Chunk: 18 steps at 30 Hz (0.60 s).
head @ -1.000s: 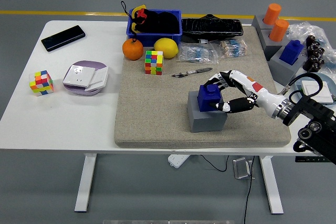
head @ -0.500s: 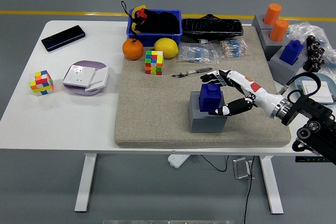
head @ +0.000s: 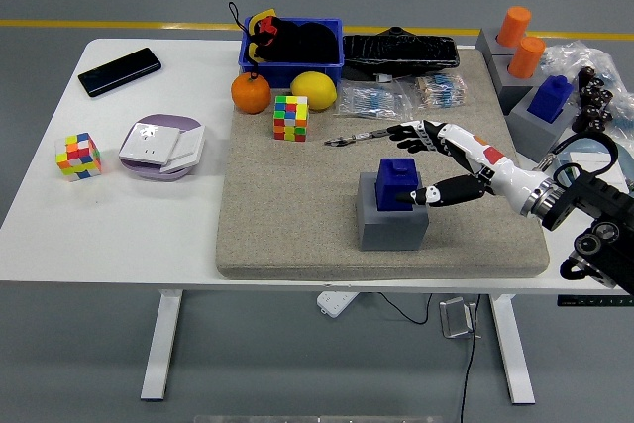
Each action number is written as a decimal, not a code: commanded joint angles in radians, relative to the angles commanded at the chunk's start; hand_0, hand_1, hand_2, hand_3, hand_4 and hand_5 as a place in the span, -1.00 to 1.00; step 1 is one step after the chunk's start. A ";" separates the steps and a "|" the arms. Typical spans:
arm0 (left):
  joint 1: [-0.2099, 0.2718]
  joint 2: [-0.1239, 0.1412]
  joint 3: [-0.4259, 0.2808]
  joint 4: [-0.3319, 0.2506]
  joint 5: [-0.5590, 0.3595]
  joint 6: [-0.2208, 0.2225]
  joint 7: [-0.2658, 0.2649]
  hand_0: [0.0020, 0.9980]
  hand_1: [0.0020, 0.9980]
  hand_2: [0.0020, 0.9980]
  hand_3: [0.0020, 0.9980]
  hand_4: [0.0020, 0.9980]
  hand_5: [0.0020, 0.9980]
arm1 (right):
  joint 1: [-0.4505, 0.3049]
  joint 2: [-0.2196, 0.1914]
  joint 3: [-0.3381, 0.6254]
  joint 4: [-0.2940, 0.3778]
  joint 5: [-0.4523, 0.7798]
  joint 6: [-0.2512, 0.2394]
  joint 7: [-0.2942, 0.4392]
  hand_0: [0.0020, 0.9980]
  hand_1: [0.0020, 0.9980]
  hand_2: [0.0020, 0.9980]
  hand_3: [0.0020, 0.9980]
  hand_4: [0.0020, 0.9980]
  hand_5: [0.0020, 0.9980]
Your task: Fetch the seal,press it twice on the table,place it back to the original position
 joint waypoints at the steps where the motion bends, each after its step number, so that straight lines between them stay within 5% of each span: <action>1: 0.000 0.000 0.000 0.000 0.000 0.000 0.000 0.49 0.39 0.37 0.50 0.36 -0.40 | -0.005 -0.005 0.022 0.008 -0.004 0.002 -0.002 0.75 0.72 0.75 0.77 1.00 -0.17; 9: -0.003 0.002 -0.001 0.000 -0.002 0.000 0.000 0.49 0.39 0.36 0.50 0.36 -0.40 | -0.053 -0.034 0.171 0.003 -0.007 0.020 -0.028 0.79 0.76 0.77 0.79 1.00 -0.10; 10: -0.002 0.002 0.000 0.001 -0.002 0.000 0.000 0.49 0.40 0.37 0.50 0.36 -0.40 | -0.060 -0.038 0.187 -0.001 -0.002 0.021 -0.031 0.80 0.78 0.78 0.79 1.00 0.14; 18: -0.004 0.004 -0.002 0.001 0.002 0.001 0.000 0.49 0.40 0.37 0.50 0.36 -0.40 | -0.161 -0.059 0.355 -0.028 0.009 0.014 -0.043 0.81 0.78 0.78 0.77 1.00 0.22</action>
